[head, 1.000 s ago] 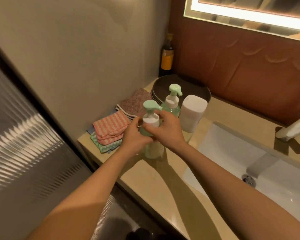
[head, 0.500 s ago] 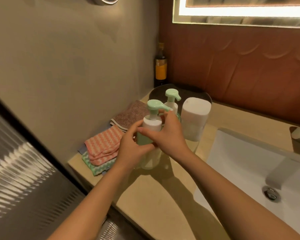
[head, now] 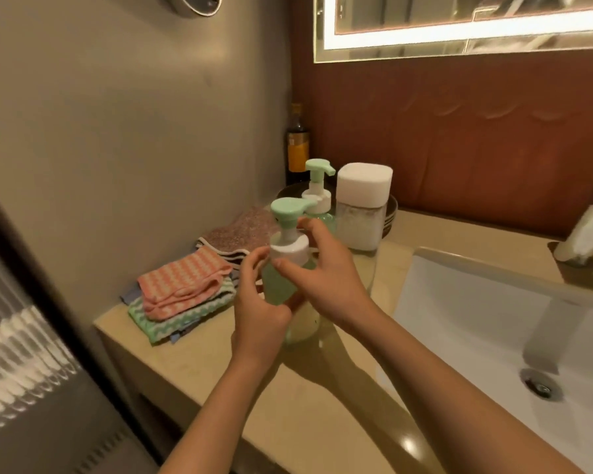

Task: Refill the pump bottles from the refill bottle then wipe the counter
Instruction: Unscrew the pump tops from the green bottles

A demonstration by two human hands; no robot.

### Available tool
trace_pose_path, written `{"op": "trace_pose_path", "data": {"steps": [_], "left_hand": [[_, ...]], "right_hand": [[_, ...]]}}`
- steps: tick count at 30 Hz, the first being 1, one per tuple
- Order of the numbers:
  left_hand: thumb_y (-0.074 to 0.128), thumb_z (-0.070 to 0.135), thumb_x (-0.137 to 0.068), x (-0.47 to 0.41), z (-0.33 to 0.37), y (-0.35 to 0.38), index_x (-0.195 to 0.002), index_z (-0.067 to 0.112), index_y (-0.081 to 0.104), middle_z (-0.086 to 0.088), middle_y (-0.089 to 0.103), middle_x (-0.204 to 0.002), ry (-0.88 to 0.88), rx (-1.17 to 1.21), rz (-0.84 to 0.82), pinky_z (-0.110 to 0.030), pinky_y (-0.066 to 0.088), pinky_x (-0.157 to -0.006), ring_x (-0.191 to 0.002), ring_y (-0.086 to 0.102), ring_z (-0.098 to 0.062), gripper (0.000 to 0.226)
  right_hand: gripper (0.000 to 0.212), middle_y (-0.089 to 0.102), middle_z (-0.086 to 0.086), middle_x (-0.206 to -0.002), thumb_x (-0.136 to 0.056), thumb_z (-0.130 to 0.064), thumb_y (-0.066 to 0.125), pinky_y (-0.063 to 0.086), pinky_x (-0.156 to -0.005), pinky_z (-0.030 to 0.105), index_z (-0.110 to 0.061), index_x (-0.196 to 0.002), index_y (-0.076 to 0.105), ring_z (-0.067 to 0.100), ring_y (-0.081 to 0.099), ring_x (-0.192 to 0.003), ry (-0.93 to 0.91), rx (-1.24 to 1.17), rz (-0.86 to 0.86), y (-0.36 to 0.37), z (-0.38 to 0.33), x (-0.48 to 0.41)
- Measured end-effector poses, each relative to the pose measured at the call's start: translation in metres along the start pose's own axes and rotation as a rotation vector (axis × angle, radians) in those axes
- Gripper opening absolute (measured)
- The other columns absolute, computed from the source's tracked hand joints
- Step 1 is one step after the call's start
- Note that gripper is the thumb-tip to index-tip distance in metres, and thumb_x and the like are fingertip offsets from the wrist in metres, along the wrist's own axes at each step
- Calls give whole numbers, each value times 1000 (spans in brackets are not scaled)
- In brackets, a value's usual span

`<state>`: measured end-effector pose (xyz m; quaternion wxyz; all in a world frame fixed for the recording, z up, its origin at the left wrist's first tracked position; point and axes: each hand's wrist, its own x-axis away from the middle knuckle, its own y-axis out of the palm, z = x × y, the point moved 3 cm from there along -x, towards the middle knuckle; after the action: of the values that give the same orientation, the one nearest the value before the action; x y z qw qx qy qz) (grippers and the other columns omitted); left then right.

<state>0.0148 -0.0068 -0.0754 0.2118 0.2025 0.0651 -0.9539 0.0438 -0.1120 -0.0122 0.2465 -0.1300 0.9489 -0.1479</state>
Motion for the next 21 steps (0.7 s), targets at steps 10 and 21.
{"op": "trace_pose_path", "data": {"steps": [10, 21], "left_hand": [[65, 53, -60, 19, -5, 7, -123, 62, 33, 24, 54, -122, -14, -46, 6, -38, 48, -91, -114, 54, -5, 72], [70, 61, -50, 24, 0, 4, -120, 57, 33, 21, 56, -112, 24, -150, 43, -45, 52, -86, -107, 57, -10, 79]], "right_hand": [[56, 57, -10, -109, -69, -34, 81, 50, -81, 21, -26, -113, 47, 1, 55, -98, 10, 33, 165, 1, -1, 14], [72, 54, -6, -118, -65, -43, 82, 49, -82, 20, -26, -123, 44, 8, 52, -105, 2, 111, 173, -2, -8, 16]]}}
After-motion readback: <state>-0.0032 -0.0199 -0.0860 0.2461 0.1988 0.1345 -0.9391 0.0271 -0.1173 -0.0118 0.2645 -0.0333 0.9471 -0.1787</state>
